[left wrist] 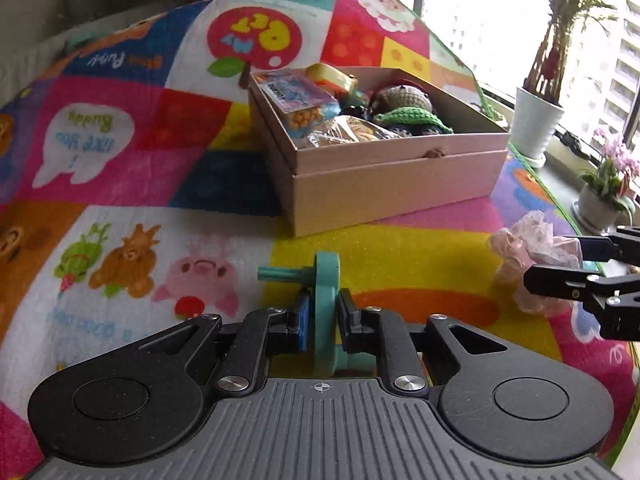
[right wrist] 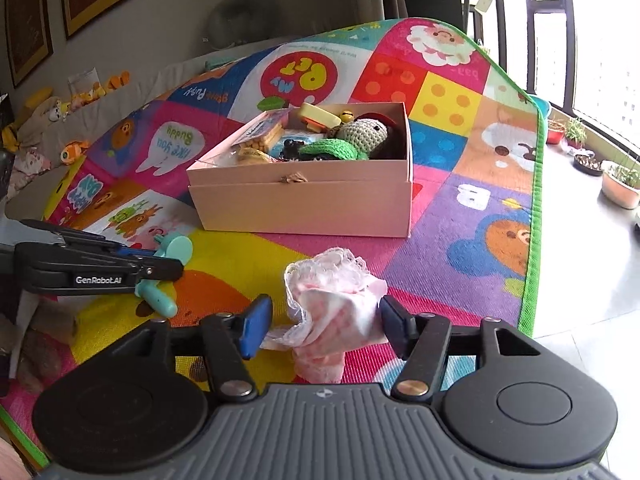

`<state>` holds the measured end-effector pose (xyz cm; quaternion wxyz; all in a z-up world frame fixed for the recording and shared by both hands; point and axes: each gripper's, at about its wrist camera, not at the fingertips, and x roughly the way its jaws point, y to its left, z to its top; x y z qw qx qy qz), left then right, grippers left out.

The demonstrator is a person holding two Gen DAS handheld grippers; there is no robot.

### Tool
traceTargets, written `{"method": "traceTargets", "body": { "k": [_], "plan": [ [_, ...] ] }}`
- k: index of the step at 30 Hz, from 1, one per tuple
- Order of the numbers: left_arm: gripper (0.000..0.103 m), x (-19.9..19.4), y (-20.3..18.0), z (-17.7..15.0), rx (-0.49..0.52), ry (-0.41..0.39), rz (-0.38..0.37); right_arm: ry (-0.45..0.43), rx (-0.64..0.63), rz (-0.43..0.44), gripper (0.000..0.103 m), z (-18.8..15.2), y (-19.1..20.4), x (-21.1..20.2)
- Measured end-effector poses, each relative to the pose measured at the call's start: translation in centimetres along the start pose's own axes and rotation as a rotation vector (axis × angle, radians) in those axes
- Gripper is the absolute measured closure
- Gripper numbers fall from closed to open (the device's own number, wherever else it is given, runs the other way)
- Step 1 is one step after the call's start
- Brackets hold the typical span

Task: Organize objects
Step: 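Carry the teal toy to the box with the left gripper while the right carries the lace cloth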

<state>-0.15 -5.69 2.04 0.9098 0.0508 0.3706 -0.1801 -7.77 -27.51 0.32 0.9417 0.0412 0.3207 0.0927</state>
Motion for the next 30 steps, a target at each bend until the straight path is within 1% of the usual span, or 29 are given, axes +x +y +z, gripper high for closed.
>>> {"method": "traceTargets", "body": {
  "k": [2, 4, 6, 7, 9, 11, 13, 15, 17, 18, 20, 21, 23, 26, 28, 30],
  "plan": [
    [0.086, 0.0, 0.3, -0.1, -0.024, -0.009, -0.008, 0.006, -0.016, 0.007, 0.048, 0.2, 0.4, 0.4],
    [0.088, -0.2, 0.3, -0.4, -0.015, -0.016, -0.010, 0.023, -0.041, 0.015, 0.071, 0.3, 0.8, 0.9],
    [0.089, -0.5, 0.4, -0.6, -0.012, -0.024, -0.019, 0.031, -0.057, 0.011, 0.077, 0.4, 1.2, 1.1],
    [0.089, -0.8, 0.6, -0.5, -0.021, -0.030, -0.035, 0.021, -0.063, 0.007, 0.085, 0.5, 1.1, 0.9],
    [0.089, -1.7, 0.9, 0.1, -0.041, -0.060, -0.073, -0.018, -0.040, 0.002, 0.087, 1.2, 0.5, -0.1],
    [0.089, -2.7, 0.9, 1.6, -0.045, -0.099, -0.107, -0.071, 0.015, 0.015, 0.087, 2.2, -0.7, -1.7],
    [0.089, -3.8, 0.5, 4.0, -0.026, -0.159, -0.122, -0.122, 0.052, 0.022, 0.087, 3.2, -1.7, -3.2],
    [0.089, -4.5, -0.3, 6.9, 0.001, -0.236, -0.115, -0.169, 0.057, 0.018, 0.087, 4.3, -2.2, -4.6],
    [0.089, -4.2, -1.0, 9.8, 0.011, -0.304, -0.122, -0.203, 0.052, 0.013, 0.087, 5.0, -2.4, -5.5],
    [0.087, -3.5, -1.2, 11.3, 0.015, -0.307, -0.129, -0.210, 0.050, 0.010, 0.087, 5.3, -2.5, -5.6],
    [0.086, -1.3, -1.4, 13.6, -0.004, -0.257, -0.143, -0.213, 0.047, -0.003, 0.087, 5.6, -2.5, -5.7],
    [0.086, -0.3, -1.1, 14.2, -0.032, -0.233, -0.149, -0.210, 0.045, -0.007, 0.087, 5.7, -2.5, -5.6],
    [0.086, 0.8, -0.1, 14.2, -0.101, -0.229, -0.143, -0.205, 0.039, -0.015, 0.087, 5.8, -2.6, -5.5],
    [0.086, 0.7, 1.8, 12.4, -0.179, -0.264, -0.173, -0.200, 0.036, -0.035, 0.087, 6.5, -3.0, -5.1],
    [0.086, 0.5, 3.0, 10.6, -0.220, -0.246, -0.188, -0.198, 0.040, -0.032, 0.087, 7.6, -3.3, -4.6],
    [0.086, 0.2, 4.1, 8.4, -0.248, -0.221, -0.200, -0.195, 0.041, -0.007, 0.087, 9.4, -3.2, -3.4]
  ]
}}
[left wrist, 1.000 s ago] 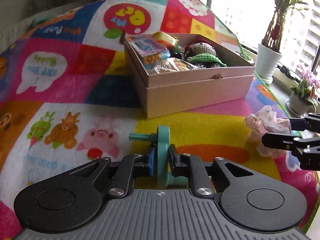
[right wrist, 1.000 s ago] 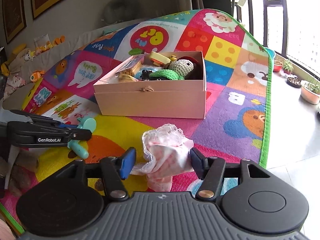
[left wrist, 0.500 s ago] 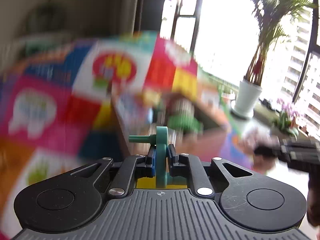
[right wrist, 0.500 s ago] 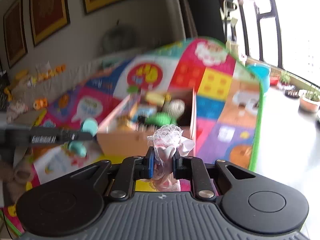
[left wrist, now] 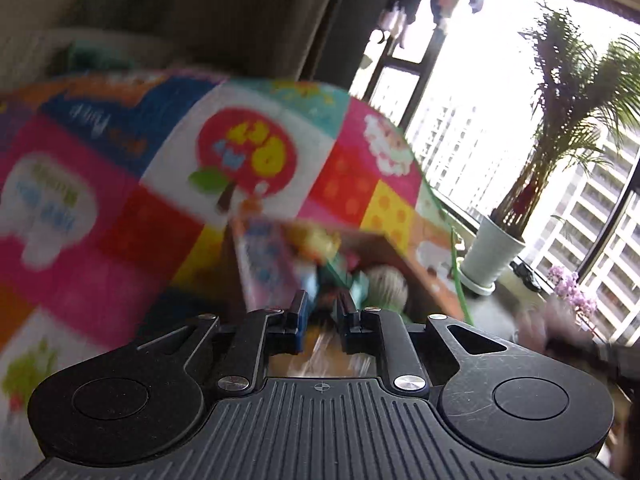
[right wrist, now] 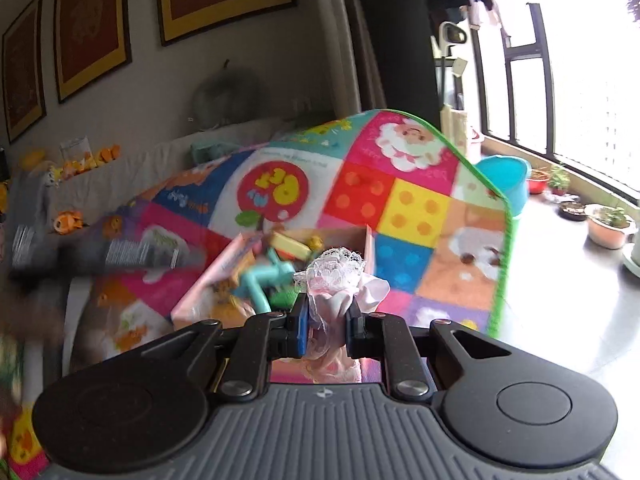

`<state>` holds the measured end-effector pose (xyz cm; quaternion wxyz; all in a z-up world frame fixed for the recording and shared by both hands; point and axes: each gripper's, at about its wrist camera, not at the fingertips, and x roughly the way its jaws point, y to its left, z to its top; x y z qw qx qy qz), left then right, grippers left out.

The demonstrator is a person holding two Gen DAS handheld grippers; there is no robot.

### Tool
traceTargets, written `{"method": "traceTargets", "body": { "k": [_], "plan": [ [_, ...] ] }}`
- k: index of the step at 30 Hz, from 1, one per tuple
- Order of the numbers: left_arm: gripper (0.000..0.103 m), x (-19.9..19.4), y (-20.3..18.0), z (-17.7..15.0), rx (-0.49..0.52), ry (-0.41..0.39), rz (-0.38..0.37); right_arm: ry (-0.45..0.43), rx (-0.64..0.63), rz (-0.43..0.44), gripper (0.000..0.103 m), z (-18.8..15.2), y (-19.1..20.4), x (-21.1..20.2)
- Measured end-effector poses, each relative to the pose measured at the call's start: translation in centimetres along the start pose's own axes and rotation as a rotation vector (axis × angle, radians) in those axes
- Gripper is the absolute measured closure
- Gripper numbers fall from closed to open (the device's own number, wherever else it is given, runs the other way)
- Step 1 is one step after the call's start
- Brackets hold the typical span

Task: Organize objects
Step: 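Carry the teal toy to the box with the left gripper while the right carries the lace cloth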

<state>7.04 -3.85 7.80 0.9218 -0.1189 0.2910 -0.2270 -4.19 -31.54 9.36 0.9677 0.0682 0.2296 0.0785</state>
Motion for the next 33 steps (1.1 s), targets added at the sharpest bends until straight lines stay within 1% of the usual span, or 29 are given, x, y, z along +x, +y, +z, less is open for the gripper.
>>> {"method": "traceTargets", "body": {
  "k": [2, 4, 6, 8, 9, 11, 13, 16, 17, 19, 23, 25, 26, 28, 29, 30, 33],
  "plan": [
    [0.086, -1.0, 1.1, -1.6, -0.022, 0.026, -0.009, 0.012, 0.001, 0.009, 0.087, 1.8, 0.2, 2.0],
    [0.086, -2.3, 1.9, -3.0, -0.032, 0.029, -0.020, 0.038, 0.012, -0.013, 0.087, 3.6, -0.1, 4.4],
    [0.086, -3.7, 2.5, -4.1, -0.038, 0.025, -0.031, 0.098, 0.026, -0.017, 0.086, 4.9, -0.5, 6.5],
    [0.086, -4.6, 3.1, -4.8, -0.053, 0.005, -0.048, 0.196, 0.048, -0.014, 0.084, 5.4, -1.0, 8.8],
    [0.086, -4.7, 3.3, -4.8, -0.064, -0.001, -0.060, 0.253, 0.058, -0.017, 0.082, 5.3, -1.0, 9.9],
    [0.086, -5.2, 3.6, -5.0, -0.091, -0.014, -0.094, 0.338, 0.067, -0.040, 0.065, 5.0, -0.9, 11.5],
    [0.086, -5.5, 3.8, -4.9, -0.100, -0.021, -0.119, 0.346, 0.061, -0.054, 0.056, 5.2, -0.7, 11.5],
    [0.086, -5.8, 4.2, -4.8, -0.111, -0.033, -0.134, 0.322, 0.065, -0.043, 0.049, 6.6, -0.3, 10.5],
    [0.086, -6.0, 4.3, -4.8, -0.121, -0.039, -0.137, 0.331, 0.082, -0.027, 0.049, 7.1, -0.2, 10.4],
    [0.086, -6.2, 4.7, -4.8, -0.139, -0.046, -0.142, 0.386, 0.138, -0.003, 0.049, 7.6, -0.1, 10.9],
    [0.086, -6.6, 5.1, -5.0, -0.155, -0.052, -0.153, 0.540, 0.250, 0.017, 0.048, 7.1, 0.3, 13.9],
    [0.086, -6.9, 5.2, -5.0, -0.154, -0.054, -0.153, 0.595, 0.274, -0.008, 0.047, 6.5, 0.5, 15.8],
    [0.086, -7.1, 5.3, -5.1, -0.154, -0.055, -0.149, 0.624, 0.280, -0.032, 0.044, 6.2, 0.5, 16.8],
    [0.086, -7.3, 5.7, -5.1, -0.160, -0.057, -0.138, 0.682, 0.292, -0.074, 0.040, 5.4, 0.4, 18.6],
    [0.086, -7.4, 6.0, -5.1, -0.163, -0.054, -0.127, 0.701, 0.295, -0.091, 0.036, 5.0, 0.3, 19.2],
    [0.086, -7.4, 6.2, -5.1, -0.165, -0.047, -0.113, 0.709, 0.298, -0.092, 0.036, 4.7, 0.2, 19.5],
    [0.086, -7.1, 6.5, -4.6, -0.158, -0.017, -0.071, 0.682, 0.275, -0.086, 0.036, 5.1, 0.6, 18.6]
  ]
}}
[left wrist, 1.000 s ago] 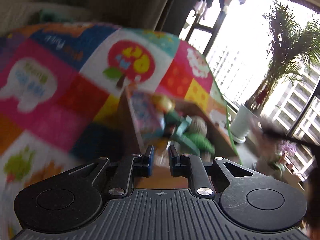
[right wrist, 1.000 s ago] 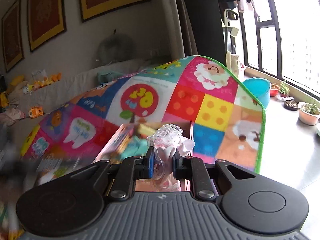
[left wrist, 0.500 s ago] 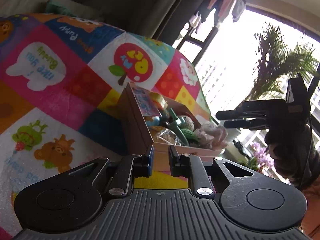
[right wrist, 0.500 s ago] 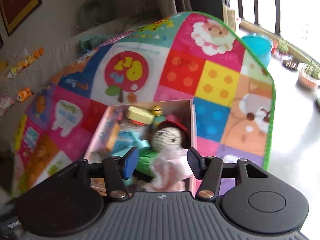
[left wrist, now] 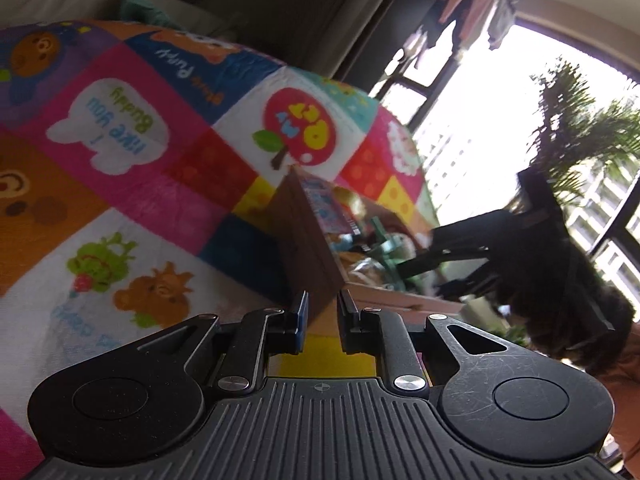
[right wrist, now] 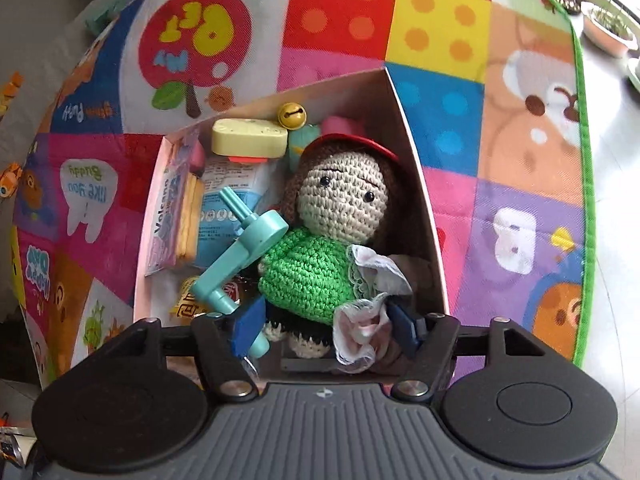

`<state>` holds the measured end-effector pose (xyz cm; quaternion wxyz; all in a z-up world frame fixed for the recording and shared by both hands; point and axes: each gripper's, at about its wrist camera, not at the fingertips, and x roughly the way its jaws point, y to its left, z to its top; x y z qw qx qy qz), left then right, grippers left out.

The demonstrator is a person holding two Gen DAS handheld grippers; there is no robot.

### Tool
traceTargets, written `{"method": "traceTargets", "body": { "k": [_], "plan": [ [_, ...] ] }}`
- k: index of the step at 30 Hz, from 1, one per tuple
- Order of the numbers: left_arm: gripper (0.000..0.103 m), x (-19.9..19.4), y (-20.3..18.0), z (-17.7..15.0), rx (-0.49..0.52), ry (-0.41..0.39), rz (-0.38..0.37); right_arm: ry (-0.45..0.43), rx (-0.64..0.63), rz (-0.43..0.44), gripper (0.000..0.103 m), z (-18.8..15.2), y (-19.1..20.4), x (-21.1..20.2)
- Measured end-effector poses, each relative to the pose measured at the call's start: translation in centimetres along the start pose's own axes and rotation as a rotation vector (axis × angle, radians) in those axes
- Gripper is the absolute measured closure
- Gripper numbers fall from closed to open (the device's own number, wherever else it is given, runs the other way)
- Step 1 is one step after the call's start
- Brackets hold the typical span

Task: Organize objects
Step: 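Carry the teal toy to the box with the left gripper while the right carries the lace cloth, then release the lace cloth into the box with the right gripper while the left releases the teal toy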

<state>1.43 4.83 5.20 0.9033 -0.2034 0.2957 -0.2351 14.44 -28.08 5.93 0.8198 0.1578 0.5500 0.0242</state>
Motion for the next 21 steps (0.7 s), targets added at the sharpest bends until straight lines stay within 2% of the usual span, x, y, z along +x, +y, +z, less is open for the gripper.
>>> {"method": "traceTargets", "body": {
  "k": [3, 5, 8, 10, 14, 17, 19, 21],
  "plan": [
    [0.086, 0.5, -1.0, 1.0, 0.047, 0.004, 0.016, -0.118, -0.083, 0.027, 0.035, -1.5, 0.3, -3.1],
    [0.086, 1.3, -2.1, 1.9, 0.085, 0.006, 0.019, -0.249, -0.156, 0.024, 0.028, -3.2, 0.1, -5.9],
    [0.086, 3.8, -4.0, 3.1, 0.150, 0.035, 0.037, -0.407, -0.233, -0.003, 0.025, -6.3, -1.2, -8.3],
    [0.086, 6.1, -5.0, 3.8, 0.178, 0.078, 0.056, -0.452, -0.279, 0.001, 0.025, -8.5, -2.5, -8.6],
    [0.086, 10.6, -5.9, 4.3, 0.234, 0.174, 0.217, -0.480, -0.401, -0.023, 0.025, -11.5, -4.6, -6.9],
    [0.070, 13.3, -5.2, 4.5, 0.200, 0.269, 0.295, -0.486, -0.489, -0.064, 0.029, -13.0, -4.6, -4.4],
    [0.045, 13.7, -4.4, 4.6, 0.161, 0.284, 0.347, -0.492, -0.529, -0.092, 0.036, -13.2, -3.9, -2.6],
    [0.029, 12.9, -3.5, 4.4, 0.142, 0.280, 0.385, -0.487, -0.551, -0.092, 0.043, -13.0, -3.0, -1.3]
  ]
}}
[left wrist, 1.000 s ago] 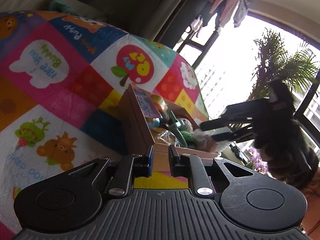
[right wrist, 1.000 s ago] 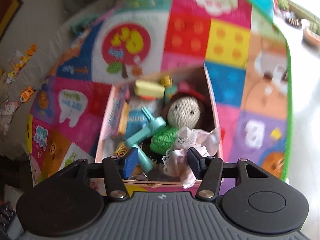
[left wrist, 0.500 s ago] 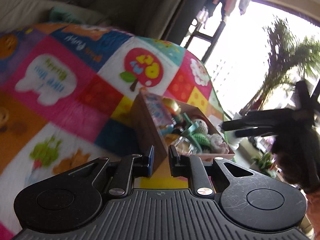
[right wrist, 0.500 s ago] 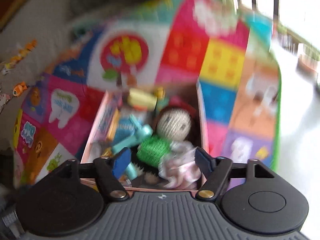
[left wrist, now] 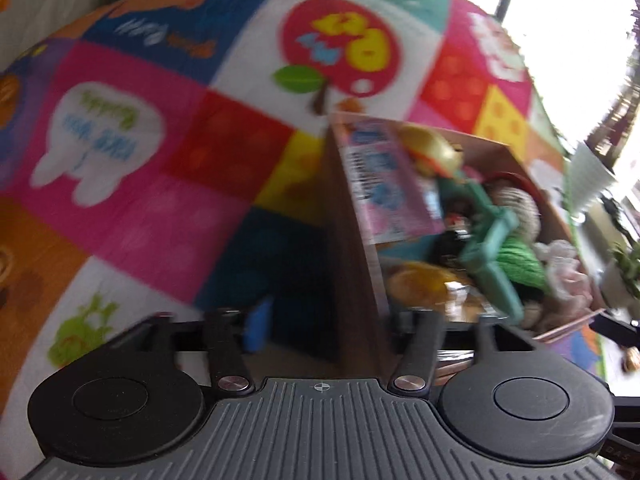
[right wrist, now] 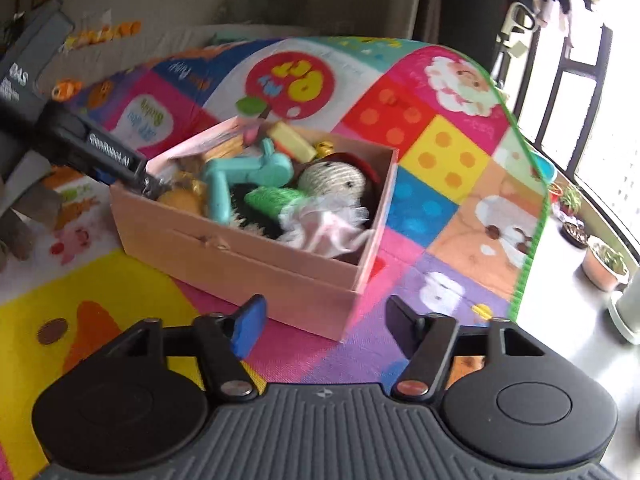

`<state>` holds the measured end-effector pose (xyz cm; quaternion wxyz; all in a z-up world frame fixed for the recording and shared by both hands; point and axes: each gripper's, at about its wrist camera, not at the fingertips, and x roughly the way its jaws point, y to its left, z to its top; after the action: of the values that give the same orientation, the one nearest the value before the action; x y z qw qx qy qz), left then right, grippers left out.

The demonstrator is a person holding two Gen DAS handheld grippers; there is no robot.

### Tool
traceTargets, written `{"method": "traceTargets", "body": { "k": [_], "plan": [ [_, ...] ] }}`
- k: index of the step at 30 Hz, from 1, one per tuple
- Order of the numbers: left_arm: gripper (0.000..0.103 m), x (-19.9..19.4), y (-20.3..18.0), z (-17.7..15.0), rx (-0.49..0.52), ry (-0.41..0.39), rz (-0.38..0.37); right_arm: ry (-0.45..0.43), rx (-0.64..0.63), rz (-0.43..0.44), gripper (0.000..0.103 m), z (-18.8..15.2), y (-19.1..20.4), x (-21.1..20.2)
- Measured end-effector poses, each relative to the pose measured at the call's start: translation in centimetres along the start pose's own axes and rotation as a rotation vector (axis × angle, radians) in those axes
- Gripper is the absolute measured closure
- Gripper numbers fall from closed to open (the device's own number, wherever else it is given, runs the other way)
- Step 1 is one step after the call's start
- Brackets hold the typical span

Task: Organize objects
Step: 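Release the lace cloth into the box with the right gripper while the left releases the teal toy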

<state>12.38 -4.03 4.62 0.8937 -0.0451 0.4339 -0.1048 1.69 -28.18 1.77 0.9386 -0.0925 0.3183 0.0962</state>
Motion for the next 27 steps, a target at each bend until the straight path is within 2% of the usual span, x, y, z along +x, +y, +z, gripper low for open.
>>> {"method": "traceTargets", "body": {
  "k": [1, 2, 6, 8, 10, 15, 19, 21, 22, 25, 27],
  "plan": [
    [0.026, -0.4, 0.6, -0.4, -0.002, -0.007, 0.011, -0.003, 0.003, 0.013, 0.045, 0.1, 0.3, 0.3],
    [0.026, -0.9, 1.3, -0.9, -0.003, -0.020, 0.022, -0.008, 0.010, 0.026, 0.042, 0.5, 0.7, 0.5],
    [0.025, -3.2, 5.0, -2.8, -0.039, -0.052, 0.058, -0.029, -0.004, 0.117, 0.042, 1.7, 2.9, 0.7],
    [0.017, -3.8, 7.2, -3.5, -0.069, -0.070, 0.065, -0.033, -0.019, 0.133, 0.042, 2.6, 4.4, 1.2],
    [0.003, -3.3, 9.5, -3.2, -0.099, -0.094, 0.100, -0.024, -0.017, 0.128, 0.042, 3.9, 5.9, 2.3],
    [0.002, -0.8, 13.7, -1.0, -0.127, -0.154, 0.107, -0.010, 0.050, 0.092, 0.042, 7.0, 9.0, 5.5],
    [0.002, -0.2, 14.4, 0.0, -0.100, -0.192, 0.127, -0.016, 0.063, 0.055, 0.042, 7.7, 10.6, 6.4],
    [0.004, -1.0, 14.4, -0.3, -0.109, -0.220, 0.111, -0.018, 0.044, 0.034, 0.040, 7.3, 11.2, 6.5],
    [0.004, -1.8, 14.4, -0.7, -0.119, -0.248, 0.104, -0.023, 0.037, 0.022, 0.039, 7.1, 11.4, 6.5],
    [0.004, -4.9, 13.7, -2.2, -0.129, -0.347, 0.092, -0.023, 0.052, 0.025, 0.023, 5.9, 11.3, 5.9],
    [0.004, -6.7, 13.0, -3.8, -0.131, -0.376, 0.055, -0.028, 0.089, 0.040, 0.019, 4.7, 11.1, 4.9]
  ]
}}
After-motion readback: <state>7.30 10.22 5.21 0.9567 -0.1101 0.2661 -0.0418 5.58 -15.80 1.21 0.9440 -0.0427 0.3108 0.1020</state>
